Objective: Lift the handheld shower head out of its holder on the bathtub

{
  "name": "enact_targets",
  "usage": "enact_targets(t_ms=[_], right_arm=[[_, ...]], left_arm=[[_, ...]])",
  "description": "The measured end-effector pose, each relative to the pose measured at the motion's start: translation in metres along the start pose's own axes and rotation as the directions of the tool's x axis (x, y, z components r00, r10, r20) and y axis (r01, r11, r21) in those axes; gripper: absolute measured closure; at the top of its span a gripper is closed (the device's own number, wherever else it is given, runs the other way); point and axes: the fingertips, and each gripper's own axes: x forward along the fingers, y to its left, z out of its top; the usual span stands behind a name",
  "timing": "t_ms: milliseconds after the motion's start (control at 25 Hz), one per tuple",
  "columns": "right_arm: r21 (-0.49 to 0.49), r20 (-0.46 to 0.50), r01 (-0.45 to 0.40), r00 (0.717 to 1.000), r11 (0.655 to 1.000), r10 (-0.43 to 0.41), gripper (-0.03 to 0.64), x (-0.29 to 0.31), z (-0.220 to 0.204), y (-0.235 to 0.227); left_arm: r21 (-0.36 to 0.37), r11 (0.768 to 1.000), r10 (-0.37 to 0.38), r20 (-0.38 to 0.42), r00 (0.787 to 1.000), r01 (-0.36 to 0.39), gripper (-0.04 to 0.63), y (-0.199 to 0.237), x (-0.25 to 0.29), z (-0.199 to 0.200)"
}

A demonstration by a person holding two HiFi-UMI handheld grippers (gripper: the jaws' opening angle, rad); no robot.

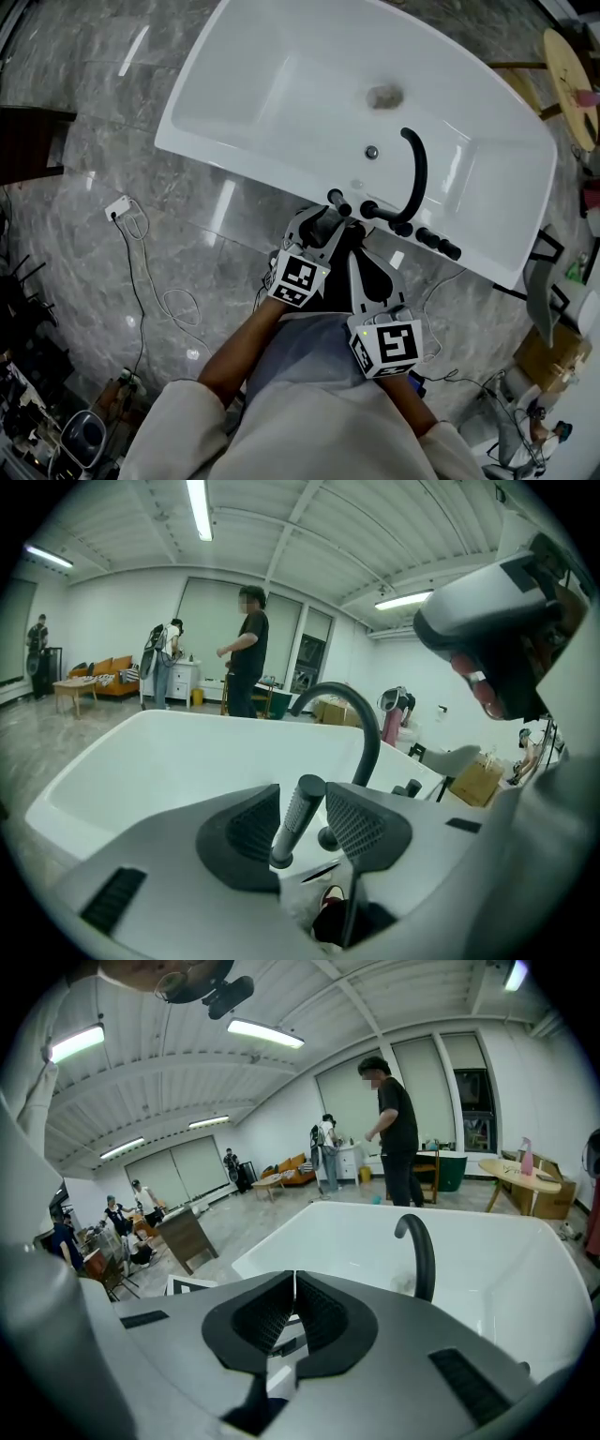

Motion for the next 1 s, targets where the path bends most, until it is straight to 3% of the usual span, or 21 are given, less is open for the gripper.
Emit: enact_targets(t_ms=[160, 360, 520, 720, 1000], right_arm=[[0.005, -0.029, 0.009, 1.0, 1.0, -0.009, 0.598, -0.001, -0.008, -0.005], [0.0, -0.048, 0.012, 0.999, 1.0, -0.012, 0.598, -0.002, -0.013, -0.01], [0.003, -0.061, 0.016, 0.998, 1.0, -0.016, 0.598, -0.004, -0.017, -0.015], [0.006, -0.081, 0.017, 0.997, 1.0, -0.016, 0.598, -0.006, -0.024, -0.022], [0.01, -0.097, 0.032, 0.995, 0.999, -0.031, 0.598, -0.006, -0.031, -0.032]], left_arm=[[-0.036, 0.999, 0.0, -0.037, 0.999, -0.001, 0.445, -0.002, 0.013, -0.017], [0.008, 1.0, 0.007, -0.088, 0.996, -0.006, 0.433, -0.002, 0.03, -0.034], [-0.018, 0.999, 0.026, -0.117, 0.993, -0.029, 0.416, 0.004, 0.042, -0.047], [-0.049, 0.997, 0.044, -0.145, 0.988, -0.051, 0.414, 0.005, 0.06, -0.062], [-0.033, 0.998, 0.047, -0.154, 0.987, -0.053, 0.416, 0.008, 0.077, -0.069]])
